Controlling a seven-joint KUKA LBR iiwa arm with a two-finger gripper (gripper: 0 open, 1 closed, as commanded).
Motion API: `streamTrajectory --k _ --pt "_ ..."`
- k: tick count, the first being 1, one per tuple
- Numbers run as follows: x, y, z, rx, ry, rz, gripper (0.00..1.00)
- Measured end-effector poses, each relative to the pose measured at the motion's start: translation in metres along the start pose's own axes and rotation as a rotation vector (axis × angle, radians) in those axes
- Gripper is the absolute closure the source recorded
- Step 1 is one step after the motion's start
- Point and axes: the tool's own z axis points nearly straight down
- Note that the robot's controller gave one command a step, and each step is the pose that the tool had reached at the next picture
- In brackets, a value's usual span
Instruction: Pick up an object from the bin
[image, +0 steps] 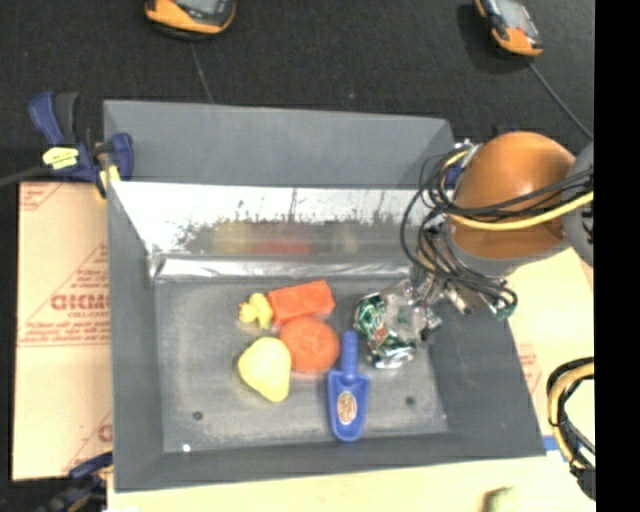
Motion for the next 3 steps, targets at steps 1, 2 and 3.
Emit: streamTrajectory --k 1,2,3 --pt "-0.007 -0.006 0.035 0.006 -0.004 -0.094 1.00" --pt "0.033 0.007 0.036 0.004 -0.005 -0.139 1.00" --pt "0.028 0.007 0.045 0.004 -0.004 -0.170 1.00"
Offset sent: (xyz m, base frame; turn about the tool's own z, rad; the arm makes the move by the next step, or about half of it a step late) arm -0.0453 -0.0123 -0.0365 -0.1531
